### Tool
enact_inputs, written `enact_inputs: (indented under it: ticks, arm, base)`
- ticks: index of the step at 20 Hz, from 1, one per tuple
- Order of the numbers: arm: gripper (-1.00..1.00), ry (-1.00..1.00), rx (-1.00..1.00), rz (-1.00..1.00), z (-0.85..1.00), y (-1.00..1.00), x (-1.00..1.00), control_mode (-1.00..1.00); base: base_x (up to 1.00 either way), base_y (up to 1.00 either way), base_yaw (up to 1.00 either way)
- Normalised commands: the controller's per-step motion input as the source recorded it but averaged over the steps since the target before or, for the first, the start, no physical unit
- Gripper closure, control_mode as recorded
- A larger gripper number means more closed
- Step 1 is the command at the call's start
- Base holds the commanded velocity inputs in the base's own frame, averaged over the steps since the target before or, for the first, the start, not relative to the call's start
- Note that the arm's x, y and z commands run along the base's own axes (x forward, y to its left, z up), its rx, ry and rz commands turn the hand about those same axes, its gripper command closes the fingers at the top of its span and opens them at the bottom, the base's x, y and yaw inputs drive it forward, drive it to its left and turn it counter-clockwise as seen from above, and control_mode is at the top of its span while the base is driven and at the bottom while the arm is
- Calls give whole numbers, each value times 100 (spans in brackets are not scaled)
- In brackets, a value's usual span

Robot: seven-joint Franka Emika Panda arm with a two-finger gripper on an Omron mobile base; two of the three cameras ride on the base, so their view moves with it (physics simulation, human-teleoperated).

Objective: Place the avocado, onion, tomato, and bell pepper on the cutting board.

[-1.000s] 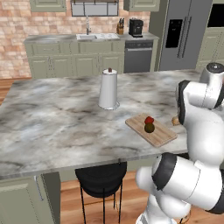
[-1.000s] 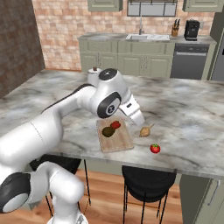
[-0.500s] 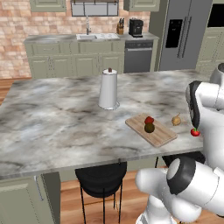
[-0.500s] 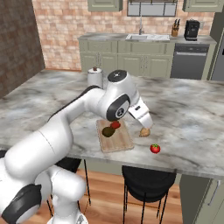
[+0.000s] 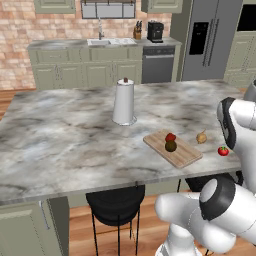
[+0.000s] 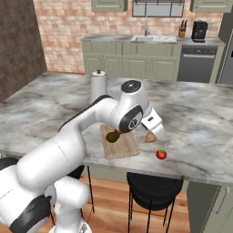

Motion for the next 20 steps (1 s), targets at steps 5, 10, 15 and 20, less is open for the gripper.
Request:
enact_inputs:
  ticks: [5, 10, 15, 20]
  arm:
    - [-100, 3, 0, 7, -26, -11, 0, -100]
    - [-100, 0, 0, 10, -18, -1, 3, -100]
    - [-100, 1, 0, 11, -23, -1, 12, -100]
    - [-100, 2, 0, 8, -26, -8, 9, -100]
  base:
    - [0, 0, 0]
    - [0, 0, 0]
    - [0, 0, 0]
    - [0, 0, 0]
